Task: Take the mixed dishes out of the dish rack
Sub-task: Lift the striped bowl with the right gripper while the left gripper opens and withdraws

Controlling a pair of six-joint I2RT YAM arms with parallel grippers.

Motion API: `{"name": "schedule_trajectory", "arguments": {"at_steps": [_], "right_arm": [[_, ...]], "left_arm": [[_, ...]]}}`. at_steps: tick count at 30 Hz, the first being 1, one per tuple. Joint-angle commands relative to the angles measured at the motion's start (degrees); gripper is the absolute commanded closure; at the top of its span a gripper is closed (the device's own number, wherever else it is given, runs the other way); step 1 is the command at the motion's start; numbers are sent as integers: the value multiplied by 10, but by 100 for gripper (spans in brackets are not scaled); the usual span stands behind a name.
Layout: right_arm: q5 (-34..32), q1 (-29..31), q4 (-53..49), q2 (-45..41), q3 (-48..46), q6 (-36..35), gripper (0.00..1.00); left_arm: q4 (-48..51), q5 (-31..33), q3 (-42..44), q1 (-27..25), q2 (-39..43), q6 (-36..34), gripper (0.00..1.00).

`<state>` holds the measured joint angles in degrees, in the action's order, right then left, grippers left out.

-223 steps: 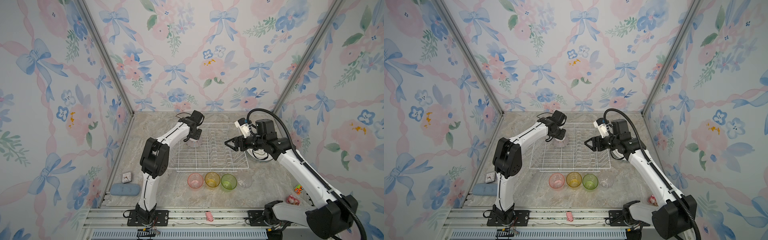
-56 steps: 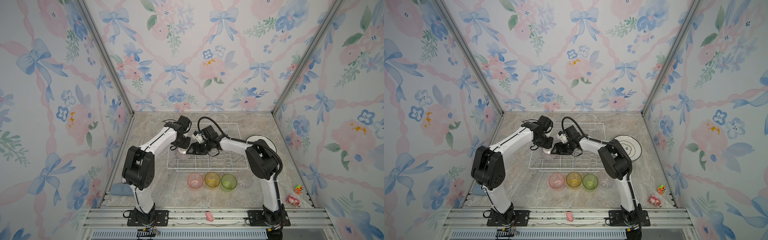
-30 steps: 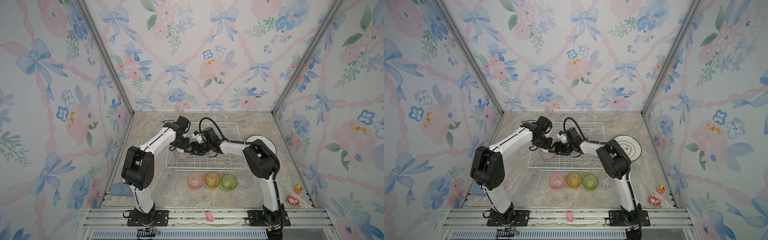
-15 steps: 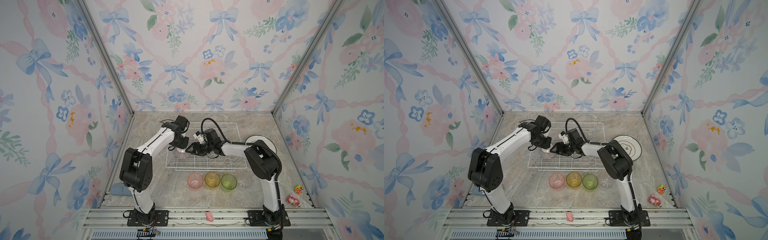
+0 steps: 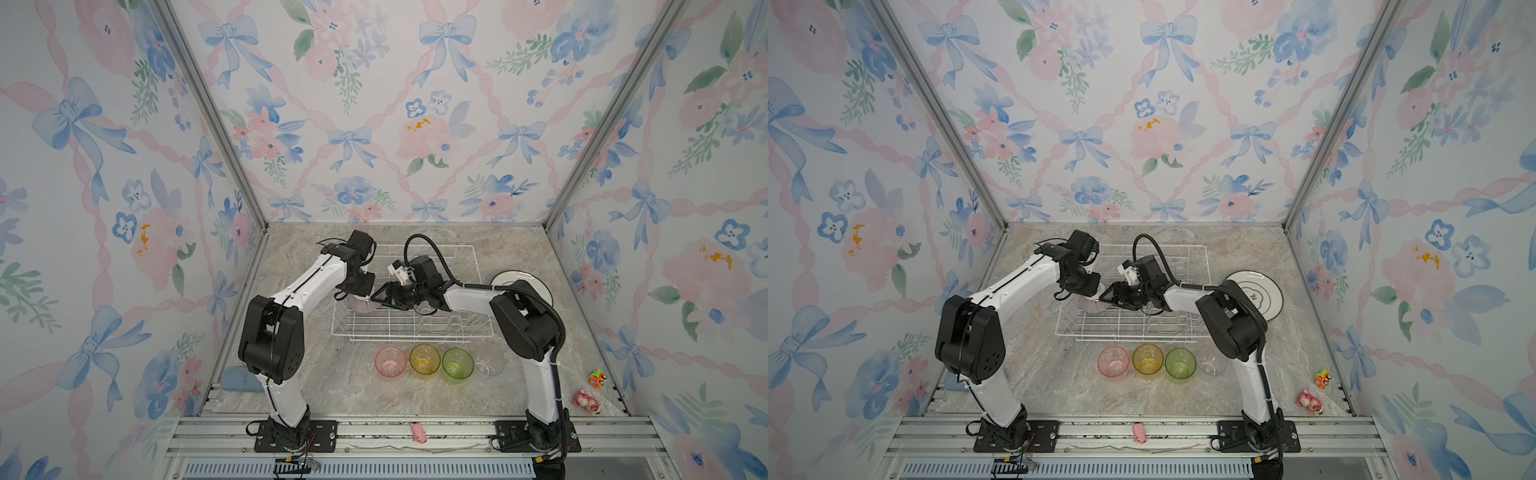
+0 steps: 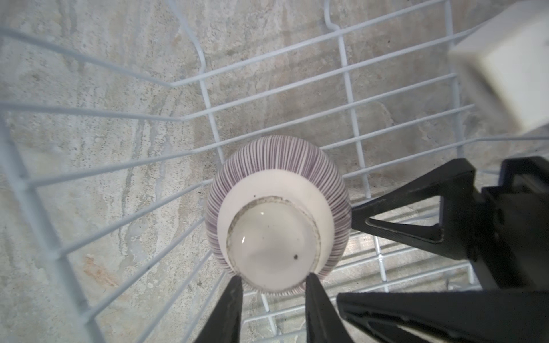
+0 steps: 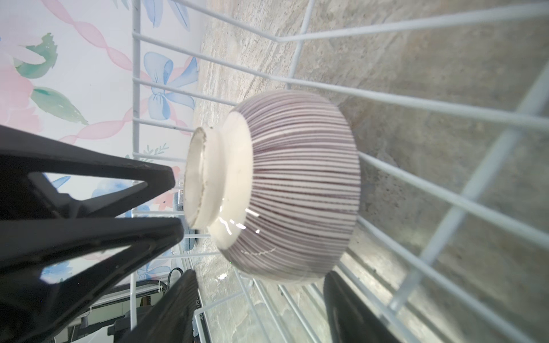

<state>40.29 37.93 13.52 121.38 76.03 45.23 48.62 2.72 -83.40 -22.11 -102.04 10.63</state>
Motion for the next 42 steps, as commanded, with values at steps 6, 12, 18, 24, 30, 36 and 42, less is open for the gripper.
{"name": "schedule_trajectory", "arguments": {"at_steps": [6,12,18,24,30,36,42], "right_arm": [[14,2,57,-38,8,11,31],[15,4,73,-44,8,17,33],[16,2,93,-36,12,26,34],[12,1,101,-25,15,33,36],[-58,2,-49,-40,53,-81,35],[-191,34,-287,-47,143,-274,36],[-258,52,-463,-1,273,-369,34]], "left_arm": [[19,15,12,10,16,-10,68],[18,16,13,12,17,-12,68],[19,14,13,15,18,-13,67],[19,23,11,15,25,-10,70],[16,38,-20,15,35,1,69],[-33,-5,11,20,85,14,62],[-106,-108,66,47,150,33,58]]}}
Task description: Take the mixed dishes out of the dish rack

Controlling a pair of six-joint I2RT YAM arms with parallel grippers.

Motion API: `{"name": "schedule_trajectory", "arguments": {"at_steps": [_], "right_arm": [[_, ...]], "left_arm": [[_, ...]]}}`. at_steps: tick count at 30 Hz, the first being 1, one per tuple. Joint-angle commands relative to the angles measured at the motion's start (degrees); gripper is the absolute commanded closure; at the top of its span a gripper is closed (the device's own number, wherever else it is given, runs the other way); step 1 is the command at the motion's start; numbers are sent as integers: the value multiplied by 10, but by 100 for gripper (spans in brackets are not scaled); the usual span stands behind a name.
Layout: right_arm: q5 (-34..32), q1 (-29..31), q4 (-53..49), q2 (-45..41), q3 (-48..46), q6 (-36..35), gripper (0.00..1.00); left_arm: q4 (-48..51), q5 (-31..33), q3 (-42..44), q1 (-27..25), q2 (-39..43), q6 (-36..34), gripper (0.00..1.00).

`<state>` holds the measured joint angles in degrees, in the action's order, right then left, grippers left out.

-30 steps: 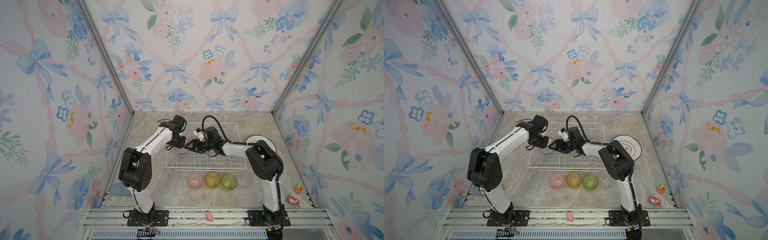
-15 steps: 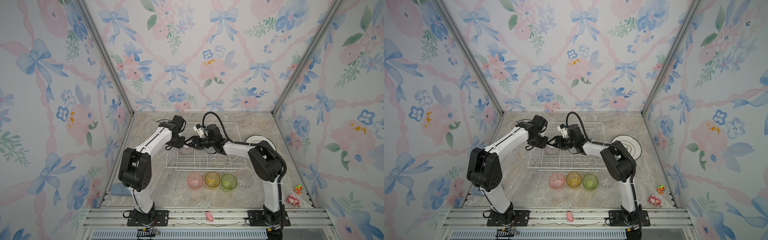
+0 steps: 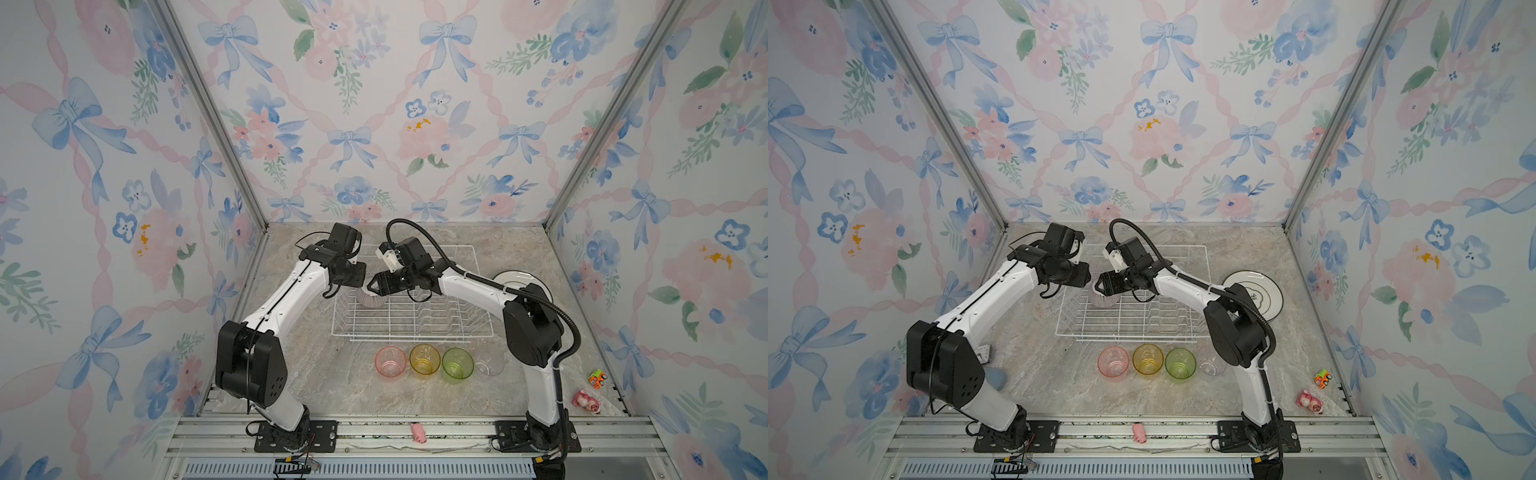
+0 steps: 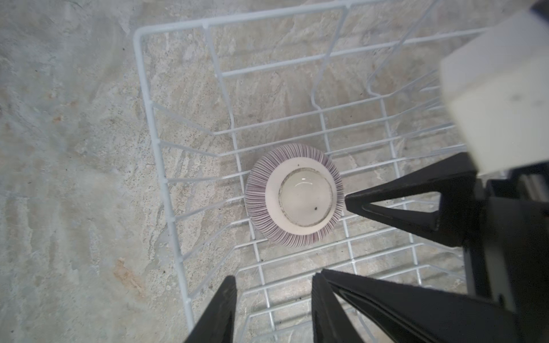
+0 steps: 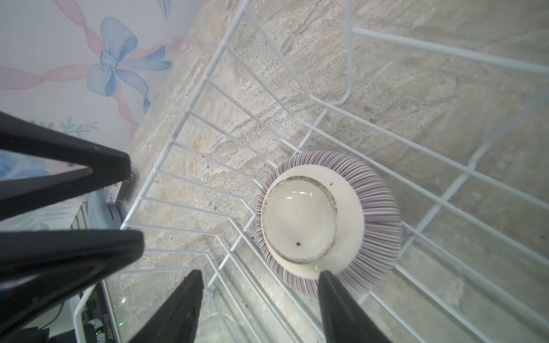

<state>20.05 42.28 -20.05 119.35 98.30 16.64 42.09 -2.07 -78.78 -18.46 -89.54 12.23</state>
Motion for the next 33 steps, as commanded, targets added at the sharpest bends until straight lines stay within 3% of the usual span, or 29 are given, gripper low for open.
{"name": "schedule_trajectory", "arguments": {"at_steps": [1,13,26,33], "right_arm": [[-68,11,-149,31,73,-92,33],[-130,33,-281,145,254,-134,27],[-190,52,-290,173,302,-161,22],[-184,54,-289,199,340,-165,23]], "left_arm": [[-46,-67,25,13,32,19,57],[-53,-87,51,26,89,19,57],[-57,-101,75,44,111,7,58],[-58,-111,83,55,113,-2,58]]}}
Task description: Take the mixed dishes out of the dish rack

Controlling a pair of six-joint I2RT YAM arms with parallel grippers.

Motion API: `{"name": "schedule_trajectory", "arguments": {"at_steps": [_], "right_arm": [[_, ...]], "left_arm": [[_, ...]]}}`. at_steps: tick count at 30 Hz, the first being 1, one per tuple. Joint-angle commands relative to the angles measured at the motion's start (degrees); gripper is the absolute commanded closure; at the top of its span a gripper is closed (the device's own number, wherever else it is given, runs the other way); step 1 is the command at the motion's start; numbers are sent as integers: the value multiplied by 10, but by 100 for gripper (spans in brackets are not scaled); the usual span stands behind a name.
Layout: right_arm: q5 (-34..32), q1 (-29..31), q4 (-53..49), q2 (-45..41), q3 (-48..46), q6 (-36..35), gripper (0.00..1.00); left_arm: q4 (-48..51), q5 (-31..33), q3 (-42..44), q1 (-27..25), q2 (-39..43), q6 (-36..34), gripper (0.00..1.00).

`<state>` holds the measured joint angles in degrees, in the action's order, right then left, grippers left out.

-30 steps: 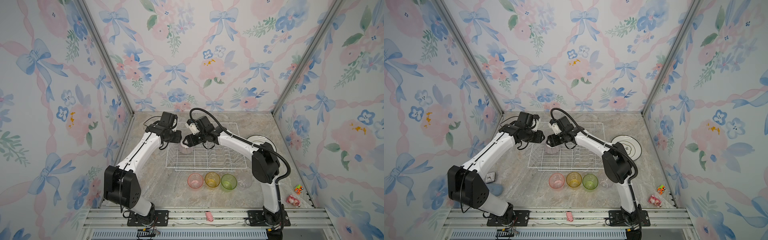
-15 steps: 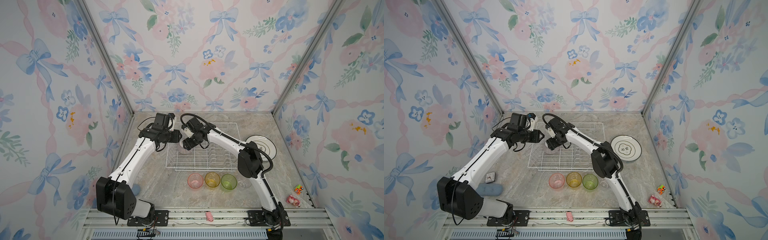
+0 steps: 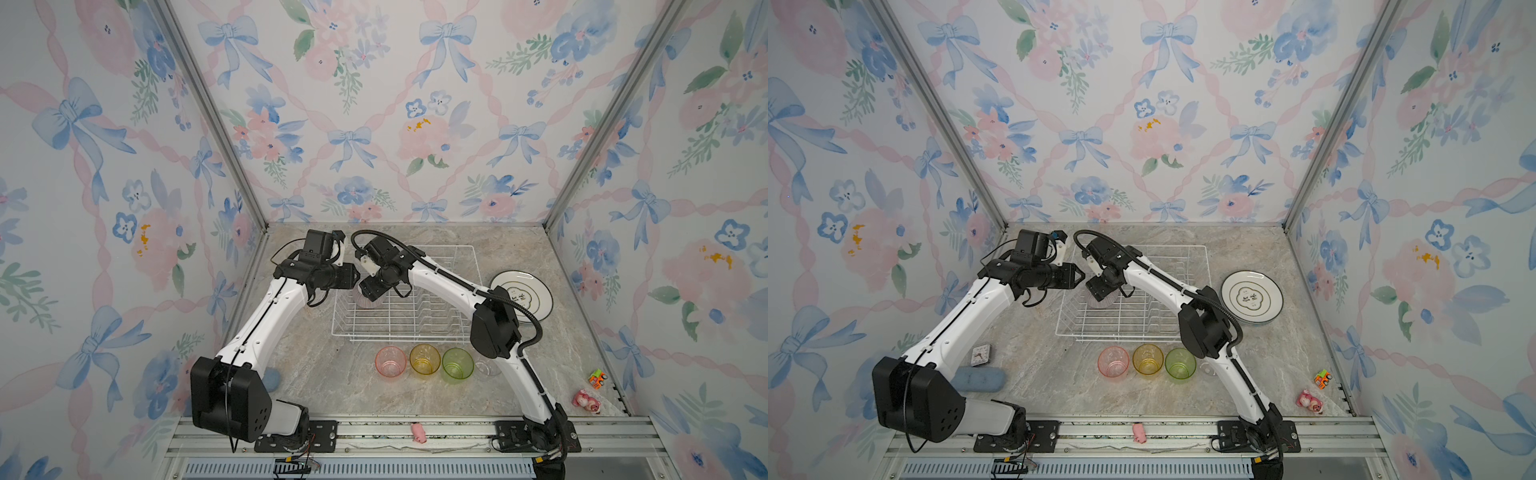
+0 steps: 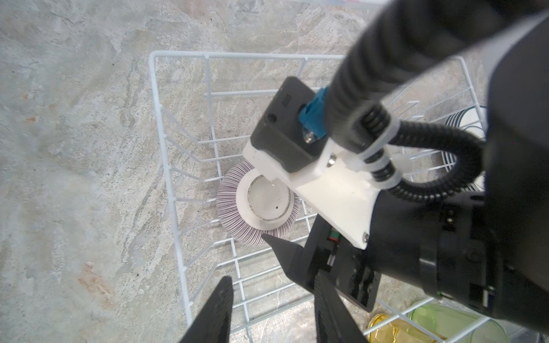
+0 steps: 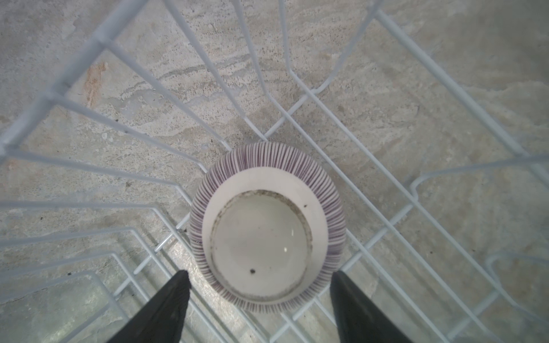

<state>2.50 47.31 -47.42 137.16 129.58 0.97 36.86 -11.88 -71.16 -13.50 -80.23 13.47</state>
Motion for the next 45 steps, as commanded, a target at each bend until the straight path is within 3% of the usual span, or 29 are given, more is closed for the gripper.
{"name": "schedule_trajectory", "arguments": {"at_steps": [1,20,28,37,45], "right_arm": [[-8,3,-16,27,34,-9,24],[-18,3,-29,66,84,-15,38],[-5,3,-61,73,101,-28,66],[-24,0,-60,1,-1,-34,79],[-9,-18,-15,-83,-105,-14,81]], "left_arm": [[-6,-14,8,7,20,-15,58],[-8,-37,25,27,16,-28,59],[-8,-39,25,28,13,-28,60],[-22,-59,39,28,9,-23,59],[-39,-88,56,27,4,-15,59]]}}
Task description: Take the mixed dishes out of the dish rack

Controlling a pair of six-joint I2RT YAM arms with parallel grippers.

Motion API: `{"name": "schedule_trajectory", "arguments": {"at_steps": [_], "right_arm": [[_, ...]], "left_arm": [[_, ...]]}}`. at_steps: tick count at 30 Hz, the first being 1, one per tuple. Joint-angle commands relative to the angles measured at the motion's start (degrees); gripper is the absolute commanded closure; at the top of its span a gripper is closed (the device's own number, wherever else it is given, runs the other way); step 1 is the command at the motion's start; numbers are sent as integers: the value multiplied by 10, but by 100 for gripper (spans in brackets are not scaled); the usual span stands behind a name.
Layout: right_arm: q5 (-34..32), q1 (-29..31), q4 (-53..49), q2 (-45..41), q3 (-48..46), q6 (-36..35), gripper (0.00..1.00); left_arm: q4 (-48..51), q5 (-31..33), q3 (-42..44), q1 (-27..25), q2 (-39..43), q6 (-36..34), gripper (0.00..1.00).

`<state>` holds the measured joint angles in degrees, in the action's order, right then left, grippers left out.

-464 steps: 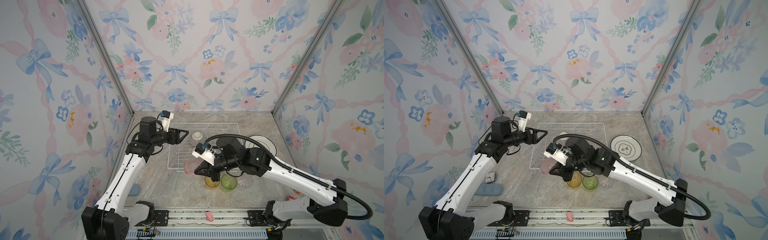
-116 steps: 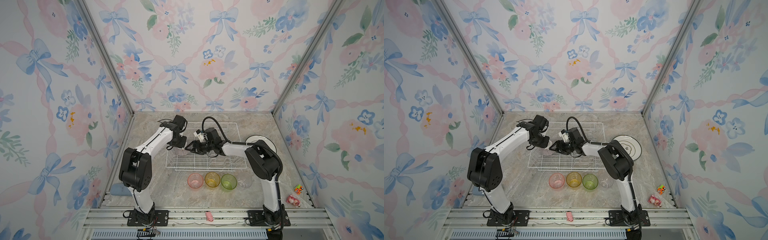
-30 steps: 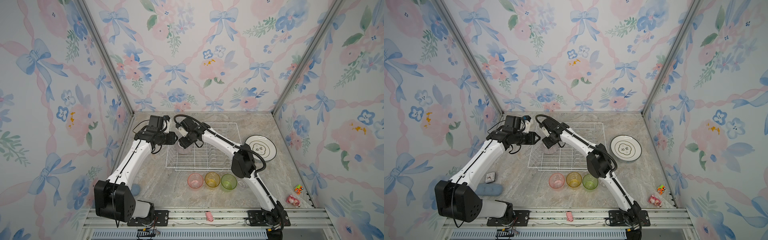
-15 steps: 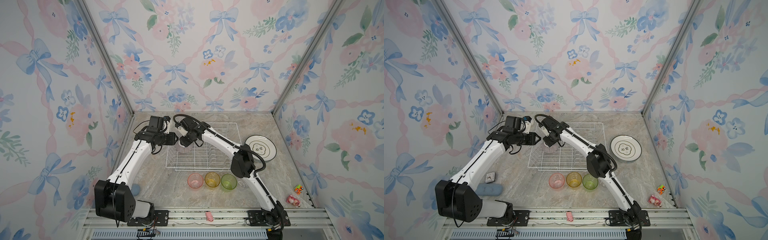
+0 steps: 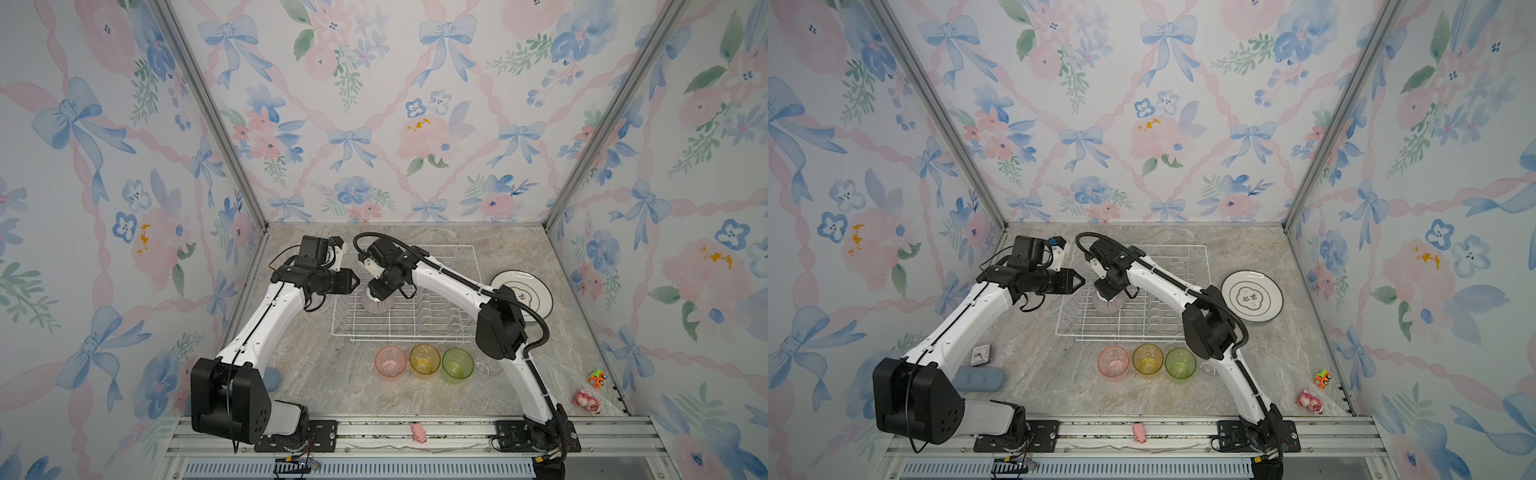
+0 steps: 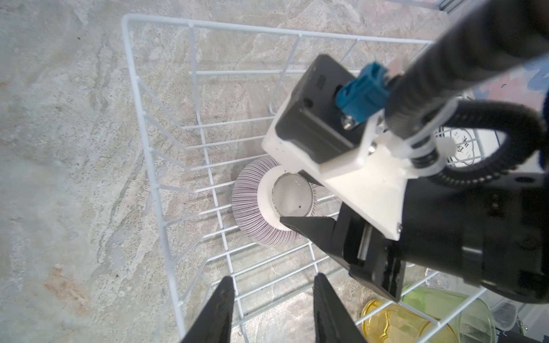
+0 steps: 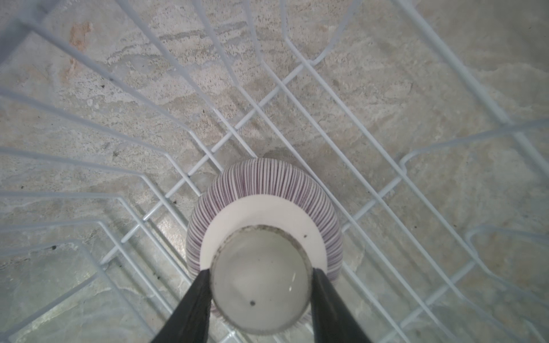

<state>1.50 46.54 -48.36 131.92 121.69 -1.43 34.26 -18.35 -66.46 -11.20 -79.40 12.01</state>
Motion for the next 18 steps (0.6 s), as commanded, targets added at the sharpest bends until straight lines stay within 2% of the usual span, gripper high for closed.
{"name": "schedule_trajectory", "arguments": {"at_steps": [1,7,15,16,18], "right_arm": [[9,-14,0,-40,-38,16,81],[59,-38,55,-95,-113,50,82],[91,-62,107,-145,-185,76,83],[93,-61,102,-144,-184,71,79],[92,-56,88,-142,-177,61,52]], "left_arm": [[-16,-29,12,3,-6,0,59],[-35,-61,32,-7,-19,7,61],[-49,-79,36,-28,-39,15,67],[-49,-76,36,-29,-41,15,67],[-49,-65,35,-32,-42,19,66]]}}
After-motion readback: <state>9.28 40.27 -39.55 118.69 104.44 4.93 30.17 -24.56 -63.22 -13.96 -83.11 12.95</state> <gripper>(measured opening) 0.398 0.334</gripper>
